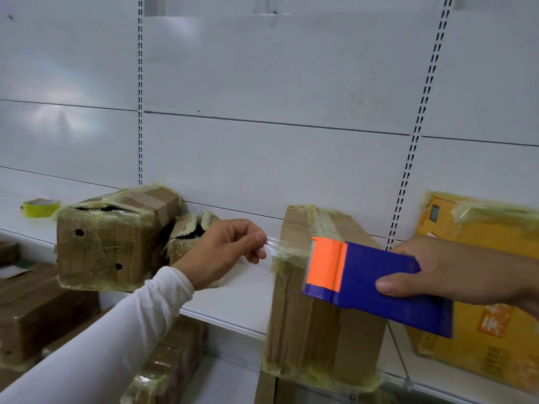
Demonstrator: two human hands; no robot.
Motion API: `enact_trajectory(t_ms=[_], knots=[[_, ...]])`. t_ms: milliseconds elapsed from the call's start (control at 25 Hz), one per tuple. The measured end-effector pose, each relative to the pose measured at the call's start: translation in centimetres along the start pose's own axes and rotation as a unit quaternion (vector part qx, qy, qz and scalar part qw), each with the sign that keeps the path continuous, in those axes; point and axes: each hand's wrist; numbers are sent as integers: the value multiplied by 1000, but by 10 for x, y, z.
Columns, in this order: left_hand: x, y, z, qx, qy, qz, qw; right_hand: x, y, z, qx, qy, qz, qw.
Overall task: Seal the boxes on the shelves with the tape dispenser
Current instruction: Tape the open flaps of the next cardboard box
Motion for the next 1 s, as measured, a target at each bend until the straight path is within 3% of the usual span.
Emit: enact_trajectory(t_ms=[360, 800, 920, 1000], knots=[[22, -2, 1, -26, -51, 69, 996, -14, 7, 35, 4, 89, -134, 987], [41, -13, -17, -19, -109, 123, 986, -18, -7, 36, 11, 62, -146, 987], [40, -17, -11, -91, -250, 131, 955, -18, -6, 36, 8, 45, -151, 988], [36, -17, -13, -176, -292, 34, 939, -18, -5, 35, 15, 43, -145, 988]])
Point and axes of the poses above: each hand's wrist, its own y-axis away from the middle knuckle, its own z-axis out of the back of the hand, x = y × z, and after that the axes turned 8 degrees about z, right-handed
